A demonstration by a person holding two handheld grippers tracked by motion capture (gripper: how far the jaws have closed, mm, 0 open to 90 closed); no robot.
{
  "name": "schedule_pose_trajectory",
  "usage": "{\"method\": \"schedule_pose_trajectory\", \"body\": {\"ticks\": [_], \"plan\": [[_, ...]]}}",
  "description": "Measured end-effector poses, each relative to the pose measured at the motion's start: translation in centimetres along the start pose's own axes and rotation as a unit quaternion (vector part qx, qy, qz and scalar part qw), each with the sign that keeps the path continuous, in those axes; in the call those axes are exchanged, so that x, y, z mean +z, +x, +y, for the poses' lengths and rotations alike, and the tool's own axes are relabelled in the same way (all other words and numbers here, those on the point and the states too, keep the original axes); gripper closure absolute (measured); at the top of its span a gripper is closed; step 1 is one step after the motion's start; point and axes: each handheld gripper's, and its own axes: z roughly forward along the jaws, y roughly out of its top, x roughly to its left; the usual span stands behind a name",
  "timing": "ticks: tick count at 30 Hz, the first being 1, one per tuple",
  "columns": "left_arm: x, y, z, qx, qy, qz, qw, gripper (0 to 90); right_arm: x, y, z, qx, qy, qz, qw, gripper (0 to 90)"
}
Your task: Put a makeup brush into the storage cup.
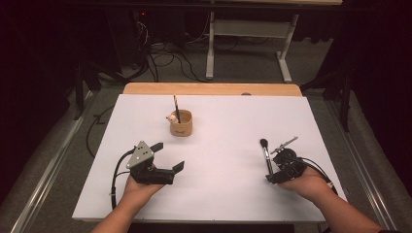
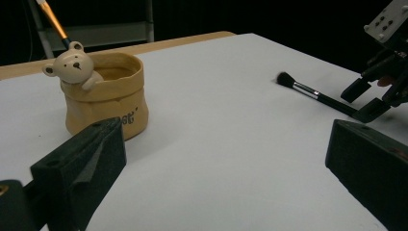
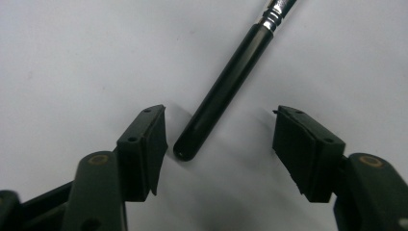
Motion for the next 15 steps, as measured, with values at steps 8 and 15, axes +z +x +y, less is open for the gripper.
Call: {"method": "schedule_pose_trajectory", "body": {"ticks": [8, 15], "plan": [[0.0, 0.0, 0.0, 0.001, 0.0, 0.001, 1.0, 1.4, -0.1, -0.1, 0.7, 0.016, 0.007, 0.012, 0.9998, 49.2], [0.0, 0.0, 0.0, 0.003, 0.0, 0.001, 1.0, 1.5, -0.3, 0.1, 1.3, 0.014, 0.013, 0.017, 0.9997, 60.3]]}}
